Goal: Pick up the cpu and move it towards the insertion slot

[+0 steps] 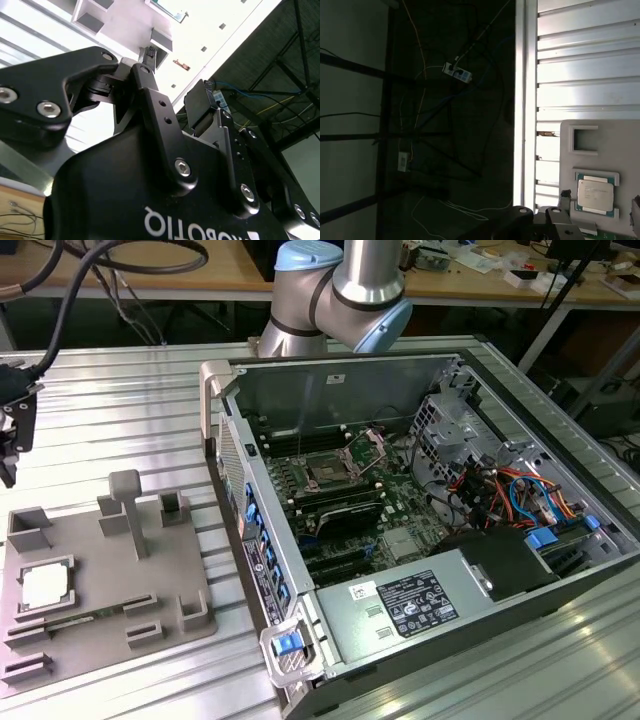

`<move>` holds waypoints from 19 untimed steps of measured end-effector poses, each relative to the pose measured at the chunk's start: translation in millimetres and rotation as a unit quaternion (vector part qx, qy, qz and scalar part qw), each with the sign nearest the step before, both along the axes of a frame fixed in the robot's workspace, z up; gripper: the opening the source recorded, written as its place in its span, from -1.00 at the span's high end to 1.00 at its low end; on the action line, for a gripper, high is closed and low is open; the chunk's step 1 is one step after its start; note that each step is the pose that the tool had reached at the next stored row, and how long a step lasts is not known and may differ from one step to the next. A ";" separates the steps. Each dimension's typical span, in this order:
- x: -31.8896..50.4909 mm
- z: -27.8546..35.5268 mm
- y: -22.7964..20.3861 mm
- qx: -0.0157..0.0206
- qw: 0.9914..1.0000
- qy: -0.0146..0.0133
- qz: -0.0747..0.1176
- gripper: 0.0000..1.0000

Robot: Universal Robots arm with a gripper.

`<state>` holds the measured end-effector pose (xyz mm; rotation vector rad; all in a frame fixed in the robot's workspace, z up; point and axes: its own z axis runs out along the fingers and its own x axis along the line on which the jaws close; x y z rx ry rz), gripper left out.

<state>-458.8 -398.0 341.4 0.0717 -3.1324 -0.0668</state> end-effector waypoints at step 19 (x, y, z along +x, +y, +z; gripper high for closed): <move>0.0 -22.8 -23.7 0.002 1.000 0.002 0.021 -0.03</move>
